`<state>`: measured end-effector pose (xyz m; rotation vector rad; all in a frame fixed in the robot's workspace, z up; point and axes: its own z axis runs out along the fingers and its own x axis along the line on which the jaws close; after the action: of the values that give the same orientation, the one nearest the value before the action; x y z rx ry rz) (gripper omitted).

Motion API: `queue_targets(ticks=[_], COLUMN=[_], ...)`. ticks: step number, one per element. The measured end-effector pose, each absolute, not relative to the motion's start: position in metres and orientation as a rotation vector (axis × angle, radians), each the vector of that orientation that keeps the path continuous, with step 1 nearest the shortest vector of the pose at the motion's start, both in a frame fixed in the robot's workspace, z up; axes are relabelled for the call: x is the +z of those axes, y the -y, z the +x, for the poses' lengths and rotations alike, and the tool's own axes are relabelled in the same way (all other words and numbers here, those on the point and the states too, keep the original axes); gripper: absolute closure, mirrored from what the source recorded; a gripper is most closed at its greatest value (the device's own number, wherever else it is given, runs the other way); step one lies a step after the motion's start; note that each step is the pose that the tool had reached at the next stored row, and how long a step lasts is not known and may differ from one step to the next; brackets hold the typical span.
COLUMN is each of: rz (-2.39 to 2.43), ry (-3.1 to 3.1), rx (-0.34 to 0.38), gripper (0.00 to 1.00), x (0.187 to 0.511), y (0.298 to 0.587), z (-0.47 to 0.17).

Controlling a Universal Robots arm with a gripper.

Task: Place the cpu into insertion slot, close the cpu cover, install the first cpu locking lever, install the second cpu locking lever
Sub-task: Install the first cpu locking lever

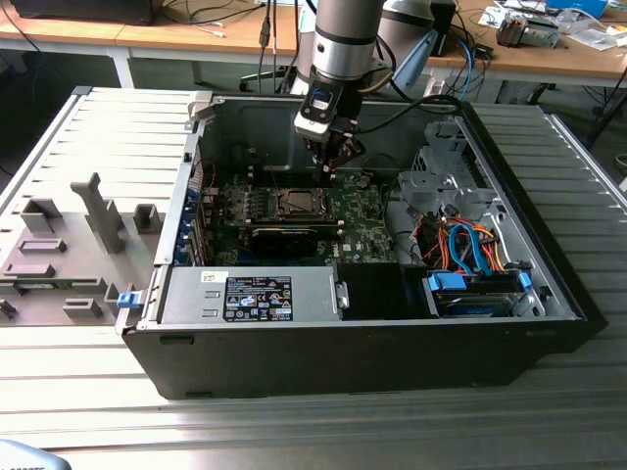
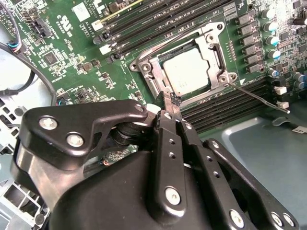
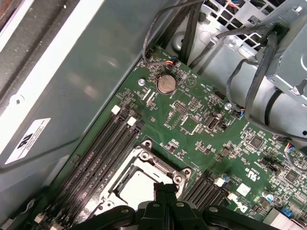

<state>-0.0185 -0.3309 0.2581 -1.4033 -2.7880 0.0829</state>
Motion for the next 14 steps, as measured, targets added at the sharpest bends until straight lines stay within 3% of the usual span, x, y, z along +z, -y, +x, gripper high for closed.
queue_targets(ticks=[14], rz=[-1.368], ry=[2.807], rx=[0.083], gripper=[0.89], x=[0.2580], y=[0.3309], z=[-0.0185])
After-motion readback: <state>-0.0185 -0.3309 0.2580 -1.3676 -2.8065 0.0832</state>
